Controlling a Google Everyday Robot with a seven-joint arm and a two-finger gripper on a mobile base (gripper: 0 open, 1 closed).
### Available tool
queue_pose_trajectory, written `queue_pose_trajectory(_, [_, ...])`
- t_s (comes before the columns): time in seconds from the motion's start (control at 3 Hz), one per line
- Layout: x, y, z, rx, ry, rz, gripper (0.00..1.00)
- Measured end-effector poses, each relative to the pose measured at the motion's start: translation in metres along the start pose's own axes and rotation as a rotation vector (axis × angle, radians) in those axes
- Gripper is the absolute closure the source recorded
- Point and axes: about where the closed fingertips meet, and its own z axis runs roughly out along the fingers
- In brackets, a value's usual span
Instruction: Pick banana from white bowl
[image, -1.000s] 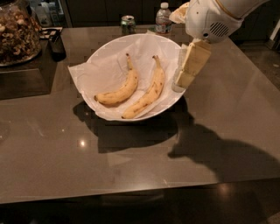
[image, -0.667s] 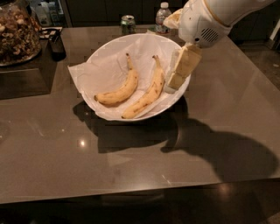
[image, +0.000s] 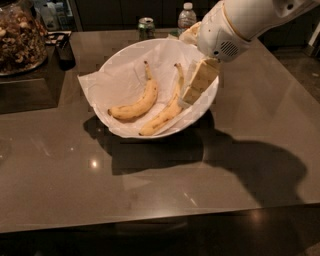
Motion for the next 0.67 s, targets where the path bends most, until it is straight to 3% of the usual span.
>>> queue_pose_trajectory(0.33, [-0.0001,-0.0001,0.0001,0.0,0.0,0.0,0.24])
queue_pose_trajectory(0.67, [-0.0004,-0.0002,0.0004,0.0,-0.001,-0.001,0.14])
